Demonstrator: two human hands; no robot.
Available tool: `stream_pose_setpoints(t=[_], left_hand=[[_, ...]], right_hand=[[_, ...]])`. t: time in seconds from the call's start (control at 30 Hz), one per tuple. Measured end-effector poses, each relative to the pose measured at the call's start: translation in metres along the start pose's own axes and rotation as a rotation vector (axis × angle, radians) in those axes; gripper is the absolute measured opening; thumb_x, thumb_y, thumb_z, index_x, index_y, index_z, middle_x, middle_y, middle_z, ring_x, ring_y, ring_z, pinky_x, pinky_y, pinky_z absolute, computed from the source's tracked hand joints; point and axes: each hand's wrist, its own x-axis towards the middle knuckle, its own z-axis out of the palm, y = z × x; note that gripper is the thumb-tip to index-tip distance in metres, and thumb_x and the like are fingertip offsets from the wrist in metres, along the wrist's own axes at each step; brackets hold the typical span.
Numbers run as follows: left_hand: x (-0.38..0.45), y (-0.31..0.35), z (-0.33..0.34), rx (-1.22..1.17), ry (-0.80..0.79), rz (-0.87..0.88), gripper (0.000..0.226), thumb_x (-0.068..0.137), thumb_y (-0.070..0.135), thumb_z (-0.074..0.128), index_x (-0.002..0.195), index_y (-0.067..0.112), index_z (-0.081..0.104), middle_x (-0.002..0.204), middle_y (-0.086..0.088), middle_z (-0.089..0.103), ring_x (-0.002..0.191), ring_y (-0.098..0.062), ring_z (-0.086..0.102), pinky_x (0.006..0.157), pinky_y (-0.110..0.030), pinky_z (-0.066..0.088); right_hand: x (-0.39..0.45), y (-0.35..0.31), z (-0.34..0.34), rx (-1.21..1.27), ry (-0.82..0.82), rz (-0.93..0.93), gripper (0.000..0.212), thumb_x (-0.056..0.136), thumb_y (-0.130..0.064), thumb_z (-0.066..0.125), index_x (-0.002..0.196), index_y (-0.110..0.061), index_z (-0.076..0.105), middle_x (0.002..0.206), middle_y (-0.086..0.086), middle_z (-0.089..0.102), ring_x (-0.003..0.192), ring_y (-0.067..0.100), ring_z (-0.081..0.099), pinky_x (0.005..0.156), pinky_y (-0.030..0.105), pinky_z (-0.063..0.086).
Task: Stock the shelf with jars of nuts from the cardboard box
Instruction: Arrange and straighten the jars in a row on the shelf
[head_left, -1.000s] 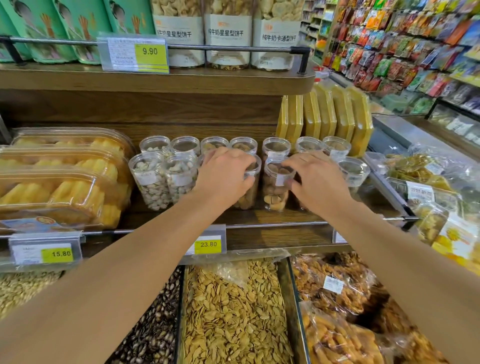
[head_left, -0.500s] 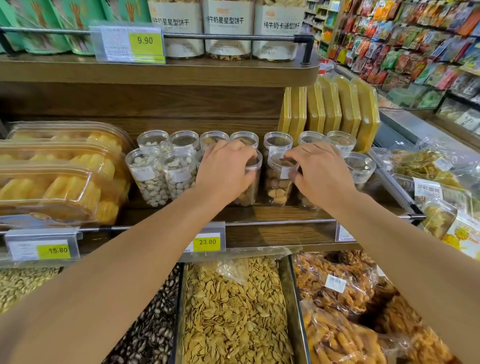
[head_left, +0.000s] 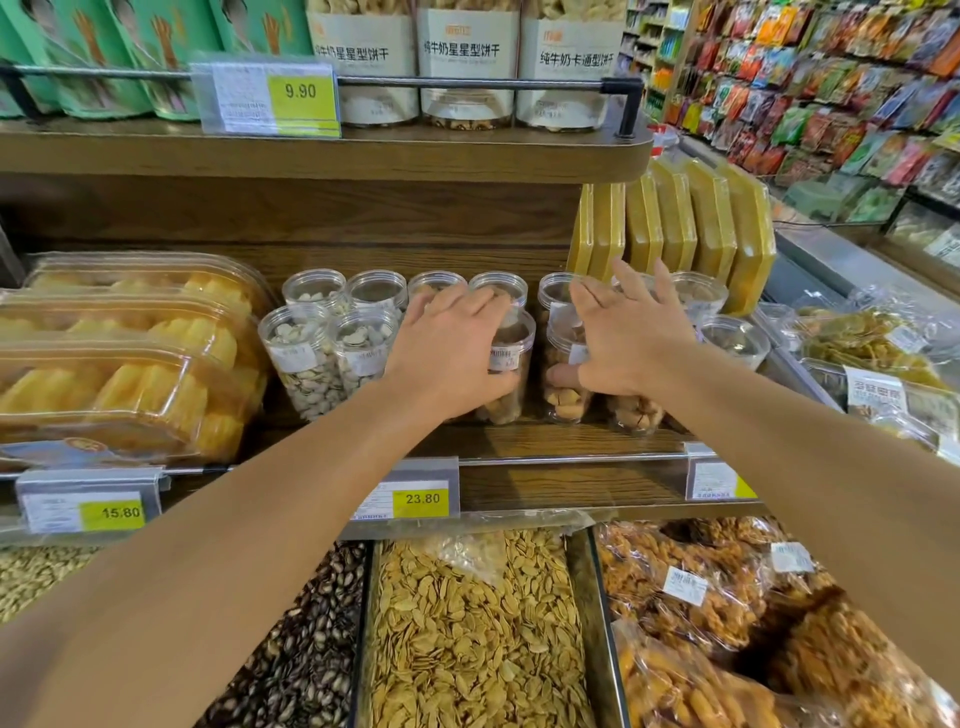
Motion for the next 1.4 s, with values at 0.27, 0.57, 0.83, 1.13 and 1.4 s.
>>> stream_pose_setpoints(t=[0.27,0.57,0.83,1.13,1.4], left_hand=[[0.000,-0.002,0.004,0.061,-0.035,-0.017,0.079,0.088,0.054,0.055,0.152,0.020,0.024,0.159,0.001,0.025,0.147,-0.021,0.018,0.120,-0.046,0.012],[0.000,-0.001,0.003,0.035,-0.031,-0.024,0.080,0.087,0.053,0.058,0.152,0.021,0.024,0.158,0.002,0.027,0.146,-0.021,0.020,0.120,-0.045,0.014],[0.009,0.021,-0.005,-0.054,-0.004,-0.010,0.074,0.086,0.056,0.053,0.149,0.022,0.032,0.154,0.002,0.035,0.142,-0.019,0.027,0.118,-0.045,0.019],[0.035,0.061,0.006,-0.014,-0.027,0.039,0.069,0.090,0.059,0.044,0.148,0.023,0.035,0.153,-0.002,0.037,0.143,-0.023,0.028,0.116,-0.049,0.022],[0.040,0.057,0.013,0.008,-0.023,0.057,0.070,0.089,0.059,0.045,0.147,0.023,0.036,0.151,0.000,0.039,0.141,-0.022,0.031,0.114,-0.048,0.023]], right_hand=[[0.004,-0.005,0.002,0.005,0.023,-0.064,0.103,0.079,-0.078,0.045,0.155,-0.018,0.011,0.163,0.000,0.015,0.150,0.026,0.003,0.119,0.056,-0.001],[0.006,-0.007,0.004,0.070,0.043,-0.071,0.108,0.075,-0.082,0.047,0.156,-0.019,0.010,0.163,0.000,0.014,0.150,0.026,0.002,0.119,0.057,-0.002],[-0.045,0.039,0.013,0.273,0.249,0.006,0.092,0.078,-0.059,0.063,0.152,-0.022,0.023,0.158,-0.002,0.027,0.147,0.021,0.017,0.120,0.048,0.010],[-0.037,0.053,0.032,0.118,0.174,0.084,0.084,0.084,-0.068,0.049,0.152,-0.027,0.021,0.159,-0.002,0.025,0.148,0.026,0.013,0.119,0.055,0.003],[-0.020,0.059,0.033,0.062,0.105,0.086,0.104,0.077,-0.079,0.050,0.155,-0.020,0.014,0.162,0.002,0.019,0.150,0.026,0.010,0.118,0.057,0.003]])
